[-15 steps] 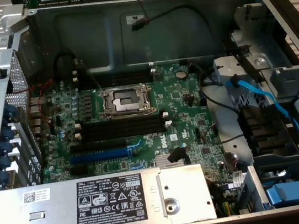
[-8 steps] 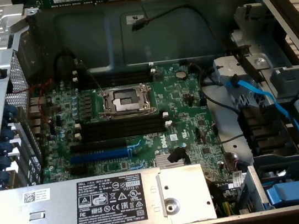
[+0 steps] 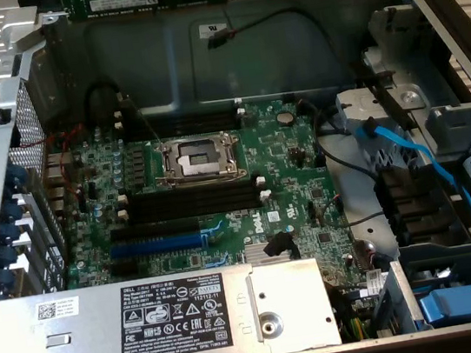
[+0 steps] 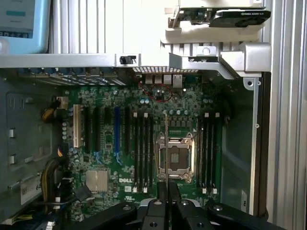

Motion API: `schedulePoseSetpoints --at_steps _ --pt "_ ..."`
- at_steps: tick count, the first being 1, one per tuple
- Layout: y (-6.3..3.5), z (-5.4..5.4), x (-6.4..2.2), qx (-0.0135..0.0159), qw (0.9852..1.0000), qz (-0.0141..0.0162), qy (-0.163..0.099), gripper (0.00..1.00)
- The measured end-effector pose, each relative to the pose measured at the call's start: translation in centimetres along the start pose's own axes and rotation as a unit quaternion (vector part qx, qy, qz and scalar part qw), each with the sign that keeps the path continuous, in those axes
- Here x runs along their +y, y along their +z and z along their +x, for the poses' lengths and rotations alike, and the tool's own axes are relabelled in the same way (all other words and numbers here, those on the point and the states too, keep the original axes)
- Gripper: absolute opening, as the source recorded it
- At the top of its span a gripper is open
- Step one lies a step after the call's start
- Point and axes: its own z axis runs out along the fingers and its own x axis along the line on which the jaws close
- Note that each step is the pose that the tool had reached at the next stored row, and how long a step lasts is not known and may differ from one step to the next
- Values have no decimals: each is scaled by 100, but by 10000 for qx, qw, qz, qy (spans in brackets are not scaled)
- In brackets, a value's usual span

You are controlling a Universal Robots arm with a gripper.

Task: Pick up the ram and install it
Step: 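Pick up the ram and move it above insertion slot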

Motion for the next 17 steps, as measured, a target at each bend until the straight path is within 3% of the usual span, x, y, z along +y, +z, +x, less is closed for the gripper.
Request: schedulePoseSetpoints --at_steps 1,3,17 --pt "4 6 -3 -36 10000 4 12 13" --pt "20 19 -11 -65 10000 7 30 13" --pt "150 175 -135 -107 9999 6 62 13"
